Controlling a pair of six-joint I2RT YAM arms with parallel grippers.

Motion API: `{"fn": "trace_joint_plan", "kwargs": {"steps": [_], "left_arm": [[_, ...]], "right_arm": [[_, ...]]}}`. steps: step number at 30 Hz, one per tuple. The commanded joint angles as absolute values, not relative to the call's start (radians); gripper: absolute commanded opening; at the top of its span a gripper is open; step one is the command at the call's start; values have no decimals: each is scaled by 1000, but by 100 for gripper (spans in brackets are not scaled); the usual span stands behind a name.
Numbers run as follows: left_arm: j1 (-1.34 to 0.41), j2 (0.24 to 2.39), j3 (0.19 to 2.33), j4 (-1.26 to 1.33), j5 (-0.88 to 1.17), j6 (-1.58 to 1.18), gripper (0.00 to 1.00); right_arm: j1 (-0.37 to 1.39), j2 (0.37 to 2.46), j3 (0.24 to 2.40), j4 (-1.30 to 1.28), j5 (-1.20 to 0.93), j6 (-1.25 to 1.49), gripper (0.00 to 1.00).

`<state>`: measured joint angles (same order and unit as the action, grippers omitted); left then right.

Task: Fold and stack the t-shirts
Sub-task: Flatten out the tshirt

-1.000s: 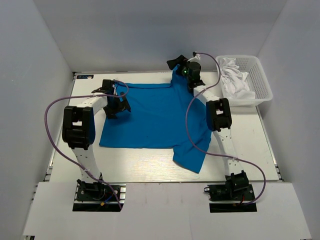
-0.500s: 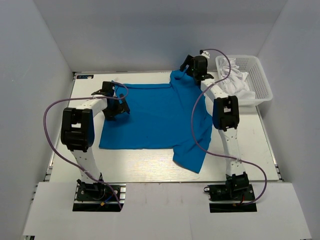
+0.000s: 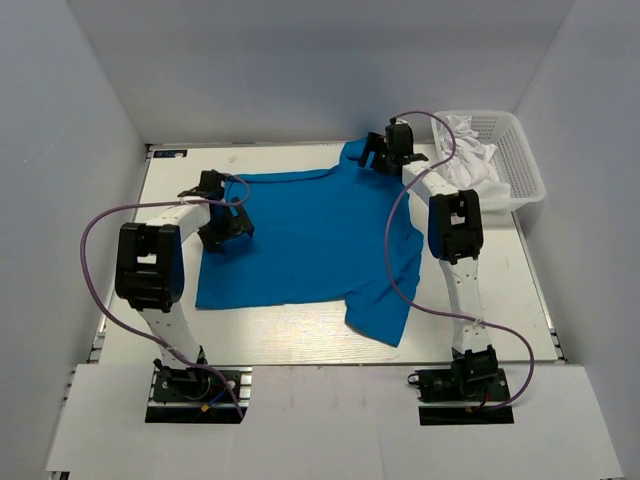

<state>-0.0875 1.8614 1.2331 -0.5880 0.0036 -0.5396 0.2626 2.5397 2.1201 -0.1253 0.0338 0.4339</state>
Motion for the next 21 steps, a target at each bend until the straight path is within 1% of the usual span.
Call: {"fn": "trace_joint_plan", "kwargs": {"steps": [1,7,10,11,15,17,19,20,21], "left_arm": [[-81,1790,1183,-650,-25,-557,100],[-81,1769,1192,-660,-25,-557,100],[-91,1759,1192,-646,-25,-557,100],[-91,1759,1207,-634,-14,-545,100],[-91,1772,1363,-652,-15,-525,100],[-91,1763,1425,-664,-26,-525,100],[-91,1737,1436,-696,-26,-535,100],[-91,1720,1436,-712,-59,-551,100],[-81,1701,1424,-741,-70,-593,100]], "right_arm": [[249,2461,2082,-178,32,443,90],[230,2439,2051,-183,83,477,90],[227,2439,2062,-152,12,407,90],[226,2442,2097,-149,-71,382,90],[238,2419,2200,-175,-164,247,90],[248,2343,2189,-176,-169,212,90],[255,2266,2146,-195,-153,176,90],[268,2208,2064,-201,-164,178,90],[267,2144,2034,-228,-164,182,90]]}}
